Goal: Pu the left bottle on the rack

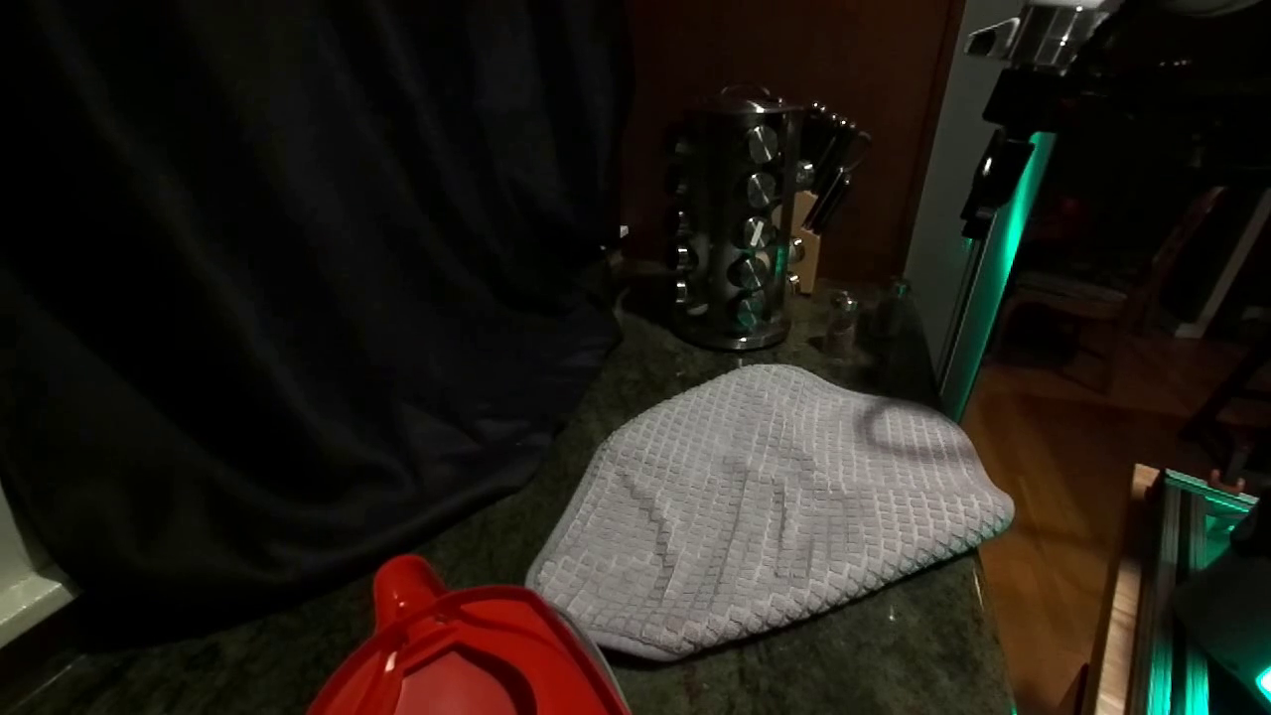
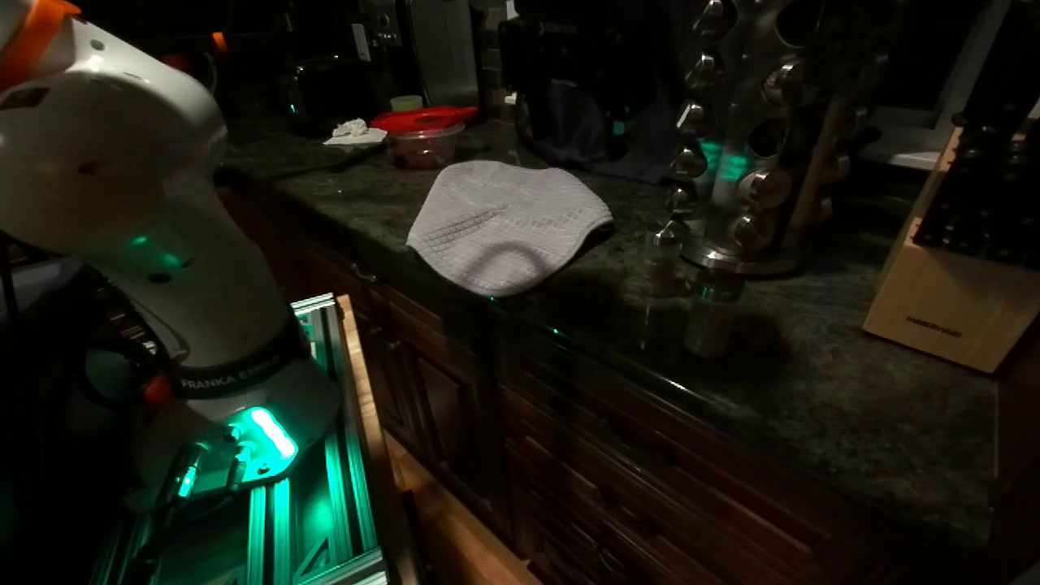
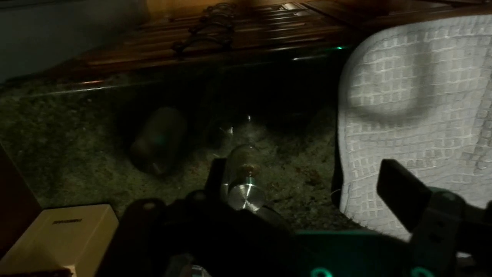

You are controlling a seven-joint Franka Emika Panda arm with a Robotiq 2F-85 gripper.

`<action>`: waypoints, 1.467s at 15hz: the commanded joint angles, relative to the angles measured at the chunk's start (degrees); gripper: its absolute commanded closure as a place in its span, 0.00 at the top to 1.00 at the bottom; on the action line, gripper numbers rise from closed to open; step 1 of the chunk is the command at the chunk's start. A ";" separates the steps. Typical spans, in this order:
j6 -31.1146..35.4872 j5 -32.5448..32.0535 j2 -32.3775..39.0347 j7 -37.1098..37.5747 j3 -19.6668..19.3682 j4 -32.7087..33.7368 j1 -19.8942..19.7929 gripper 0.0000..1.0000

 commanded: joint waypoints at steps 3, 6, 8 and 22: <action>9.60 -3.48 1.81 6.24 2.79 -4.56 -1.31 1.00; 12.55 -4.01 4.50 7.91 3.42 -3.65 -1.54 1.00; 14.58 -4.46 6.04 8.42 3.69 -3.63 -1.75 1.00; 18.12 -1.98 20.07 6.38 3.08 2.15 0.20 1.00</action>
